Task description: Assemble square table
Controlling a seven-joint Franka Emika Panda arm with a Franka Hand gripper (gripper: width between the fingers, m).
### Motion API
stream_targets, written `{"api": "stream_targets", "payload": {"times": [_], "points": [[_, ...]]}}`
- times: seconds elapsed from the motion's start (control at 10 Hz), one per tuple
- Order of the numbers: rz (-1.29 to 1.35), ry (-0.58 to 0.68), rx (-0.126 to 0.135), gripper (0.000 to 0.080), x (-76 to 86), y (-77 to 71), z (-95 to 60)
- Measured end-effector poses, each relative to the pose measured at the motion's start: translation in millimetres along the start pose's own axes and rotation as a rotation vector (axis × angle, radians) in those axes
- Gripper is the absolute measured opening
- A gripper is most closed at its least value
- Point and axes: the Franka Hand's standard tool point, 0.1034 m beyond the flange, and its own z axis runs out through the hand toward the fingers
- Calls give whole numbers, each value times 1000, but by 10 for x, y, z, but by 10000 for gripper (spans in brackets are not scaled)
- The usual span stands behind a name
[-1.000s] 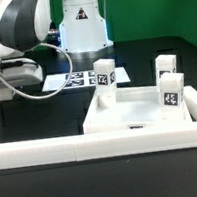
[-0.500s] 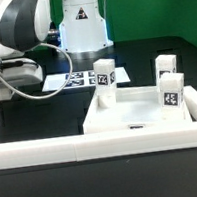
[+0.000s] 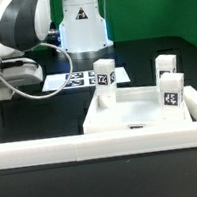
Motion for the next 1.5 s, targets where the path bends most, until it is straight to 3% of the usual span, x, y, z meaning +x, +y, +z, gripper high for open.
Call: {"api": "stream_targets", "payload": {"times": [0.1,0.2,0.3,0.4,0.5,0.7,0.8,0.9,1.1,1.3,1.4,1.5], "points": [[-25,33,0,288,-100,-86,-242],[-28,40,18,288,-234,-133,-392],[-32,69,21,288,-297,-109,-462],[-24,77,26,288,-331,-52,-428],[-24,88,26,288,-300,-54,-422],[-33,238,6,288,-214,-48,-501],[-48,299,-13,288,-201,-140,-591],[-58,370,-34,288,-183,-279,-784],[-18,559,-8,288,-191,-806,-1192],[10,680,-11,288,-263,-1306,-1449],[12,712,4,288,-346,-1341,-1405],[17,786,-7,288,-318,-1282,-1414]]}}
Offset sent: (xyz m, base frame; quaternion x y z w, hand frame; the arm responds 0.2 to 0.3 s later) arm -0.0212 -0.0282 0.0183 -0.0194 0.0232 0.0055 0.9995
